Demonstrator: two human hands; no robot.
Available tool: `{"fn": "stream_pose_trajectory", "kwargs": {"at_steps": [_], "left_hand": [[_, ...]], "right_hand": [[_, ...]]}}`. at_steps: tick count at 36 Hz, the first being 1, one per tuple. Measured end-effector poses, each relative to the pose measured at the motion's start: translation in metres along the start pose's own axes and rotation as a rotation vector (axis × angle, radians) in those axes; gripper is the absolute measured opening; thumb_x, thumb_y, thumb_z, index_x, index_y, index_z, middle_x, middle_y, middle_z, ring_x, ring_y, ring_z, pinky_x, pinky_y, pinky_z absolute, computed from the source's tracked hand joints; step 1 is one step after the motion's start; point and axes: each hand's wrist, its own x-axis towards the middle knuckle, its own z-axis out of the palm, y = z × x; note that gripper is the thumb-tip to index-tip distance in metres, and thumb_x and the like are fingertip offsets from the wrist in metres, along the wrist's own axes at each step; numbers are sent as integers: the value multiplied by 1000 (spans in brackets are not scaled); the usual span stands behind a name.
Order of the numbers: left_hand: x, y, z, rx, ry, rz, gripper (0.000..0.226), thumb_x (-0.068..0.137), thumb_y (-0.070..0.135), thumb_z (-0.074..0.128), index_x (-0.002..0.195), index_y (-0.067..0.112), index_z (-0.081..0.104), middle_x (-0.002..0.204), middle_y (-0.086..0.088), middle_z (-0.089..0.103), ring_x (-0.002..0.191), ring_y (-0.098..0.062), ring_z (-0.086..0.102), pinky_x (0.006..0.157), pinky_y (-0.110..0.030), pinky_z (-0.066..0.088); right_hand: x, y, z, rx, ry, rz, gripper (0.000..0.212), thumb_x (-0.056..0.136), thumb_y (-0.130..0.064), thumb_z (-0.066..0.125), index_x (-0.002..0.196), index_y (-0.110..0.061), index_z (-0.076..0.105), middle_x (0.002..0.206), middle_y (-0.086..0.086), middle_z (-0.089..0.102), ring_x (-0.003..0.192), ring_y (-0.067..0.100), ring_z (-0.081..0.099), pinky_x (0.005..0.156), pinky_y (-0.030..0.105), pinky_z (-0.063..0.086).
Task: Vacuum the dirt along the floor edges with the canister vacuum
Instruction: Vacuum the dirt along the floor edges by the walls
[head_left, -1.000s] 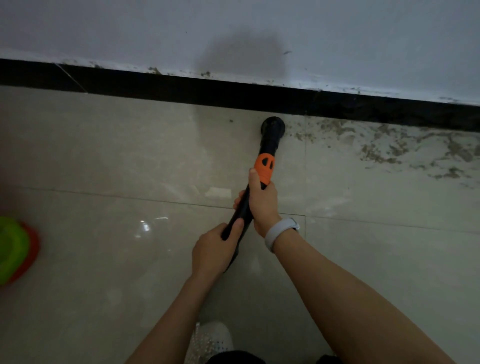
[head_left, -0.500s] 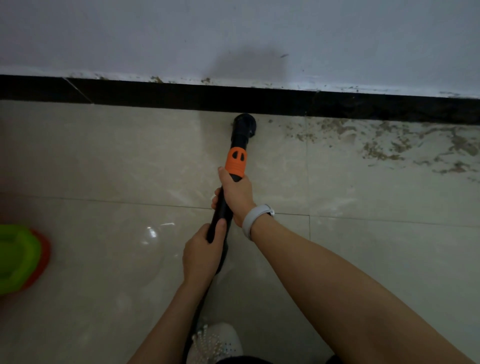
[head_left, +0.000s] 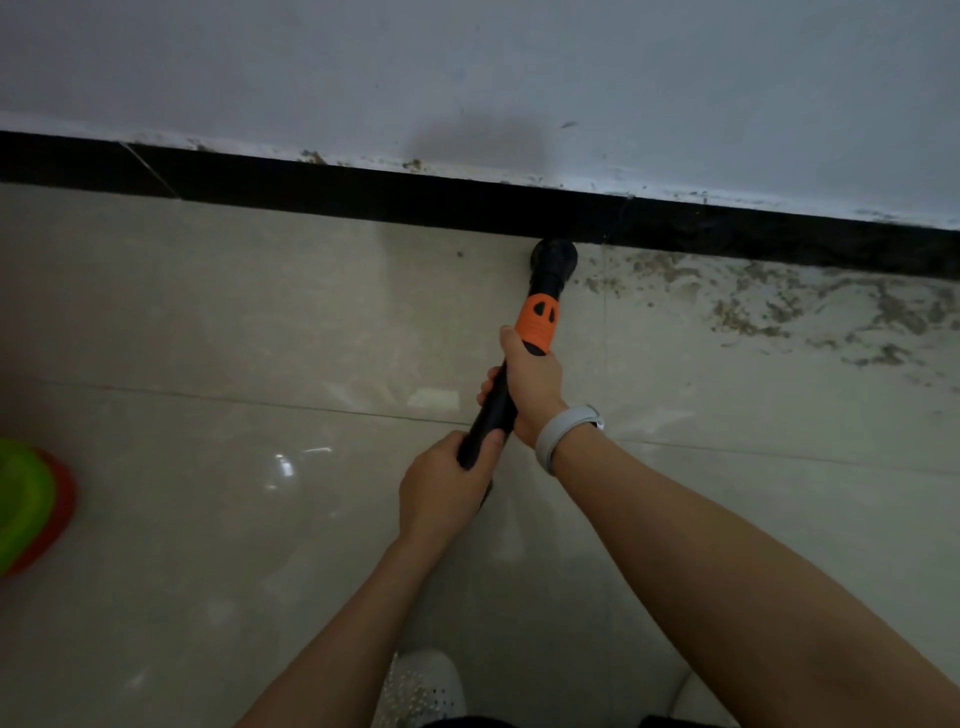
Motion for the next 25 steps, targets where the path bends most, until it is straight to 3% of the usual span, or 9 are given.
{"fn": "stream_pose_trajectory", "kwargs": {"at_steps": [7,12,20,25], "left_hand": [[-6,-20,-16,-134,169,-46,34,92,47,53,70,22,59,60,0,60,59,-21,58,55,-35,46],[-9,-33,-31,-243,272,-110,34,93,40,53,65,21,57,57,0,55,54,-17,52,53,-34,42],[-12,-44,-27,-217,201,-149,34,93,44,52,64,25,53,59,-1,58,56,-20,56,54,-32,45],[-7,-38,-23,-180,159,-117,35,91,46,54,61,27,49,57,3,56,55,-17,54,51,-27,37]], "right_hand": [[-13,6,37,-92,-190,-29,20,93,-21,60,84,-12,45,56,7,49,38,17,48,43,25,47],[-22,17,69,-196,-302,-74,27,95,-28,59,79,-13,43,57,8,50,41,18,50,43,26,49],[-18,35,64,-212,-243,-68,32,96,-38,56,86,-11,43,58,8,51,39,17,51,42,26,49],[-15,27,53,-161,-186,-64,31,96,-38,56,88,-10,45,58,8,50,38,16,50,42,25,49]]}}
